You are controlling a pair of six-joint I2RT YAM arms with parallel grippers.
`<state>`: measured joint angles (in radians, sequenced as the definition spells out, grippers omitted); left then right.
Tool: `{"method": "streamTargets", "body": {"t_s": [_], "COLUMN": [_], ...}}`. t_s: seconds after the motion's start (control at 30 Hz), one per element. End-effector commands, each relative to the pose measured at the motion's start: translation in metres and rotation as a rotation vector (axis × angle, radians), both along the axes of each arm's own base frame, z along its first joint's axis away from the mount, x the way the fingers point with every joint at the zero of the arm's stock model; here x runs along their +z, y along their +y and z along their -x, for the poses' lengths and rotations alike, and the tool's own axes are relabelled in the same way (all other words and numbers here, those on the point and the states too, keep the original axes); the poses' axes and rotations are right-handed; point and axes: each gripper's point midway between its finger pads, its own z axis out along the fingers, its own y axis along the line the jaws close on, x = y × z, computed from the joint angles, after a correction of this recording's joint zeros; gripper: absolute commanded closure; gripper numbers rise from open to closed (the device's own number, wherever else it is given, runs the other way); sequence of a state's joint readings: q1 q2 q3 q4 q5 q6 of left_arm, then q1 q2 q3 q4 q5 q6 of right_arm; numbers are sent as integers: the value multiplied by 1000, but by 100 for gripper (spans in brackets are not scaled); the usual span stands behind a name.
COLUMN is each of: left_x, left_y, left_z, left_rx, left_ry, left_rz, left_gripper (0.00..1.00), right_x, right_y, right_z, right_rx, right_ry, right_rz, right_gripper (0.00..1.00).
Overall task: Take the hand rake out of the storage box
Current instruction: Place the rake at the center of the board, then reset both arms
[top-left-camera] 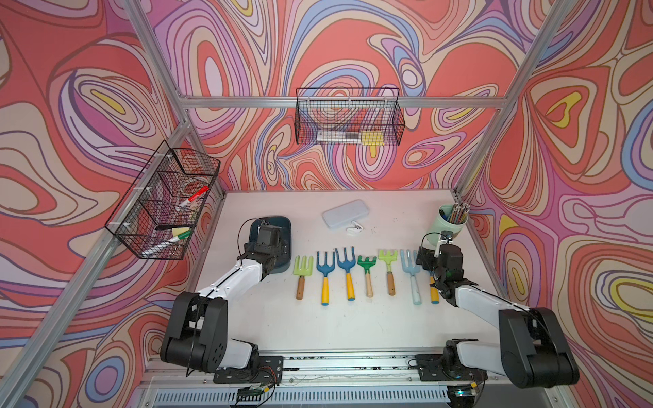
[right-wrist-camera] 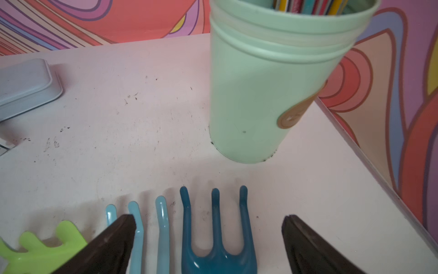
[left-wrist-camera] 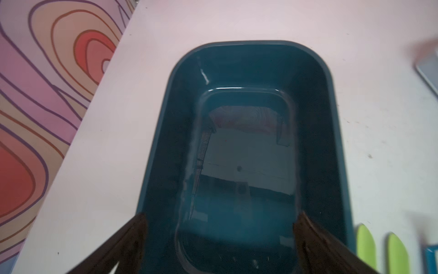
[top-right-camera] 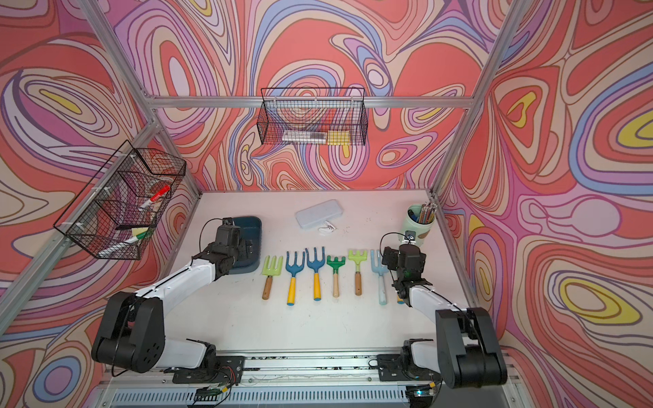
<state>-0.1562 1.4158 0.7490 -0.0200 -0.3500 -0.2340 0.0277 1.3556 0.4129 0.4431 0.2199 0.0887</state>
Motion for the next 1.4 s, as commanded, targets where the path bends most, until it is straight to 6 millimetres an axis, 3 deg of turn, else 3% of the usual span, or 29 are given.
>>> {"method": "streamTargets", "body": {"t_s": [0.0,0.13,0.23,0.3,0.47,0.6,1.1,1.37], "left_x": [30,23,2,6,-13,-15,-15,-15], "left_y": [16,18,20,11,8,12,12,12], "left_z": [-25,-23,-13,-11,-9,-10,-10,-10], "left_rx": [-13,-84,-90,-152,-182,-156,-152,-151], "left_ry": [-202,-258,-286,-333,-390,-369,-364,-363], "left_rz": [-34,-86,-61,-49,-38,-41,-41,-42], "left_gripper": [1,1,1,1,1,1,0,1], "right_x": [47,40,33,32,21,22,7,6], "right_y": [12,15,22,23,34,35,27,26], "right_z": [-36,-42,-43,-41,-35,-27,-53,-57], "right_rx": [81,105,145,153,224,230,174,166], "right_ry": [-244,-281,-273,-299,-342,-374,-241,-226], "right_rz": [23,34,33,30,39,42,28,23], "right_gripper": [2,2,2,2,2,2,2,2]}}
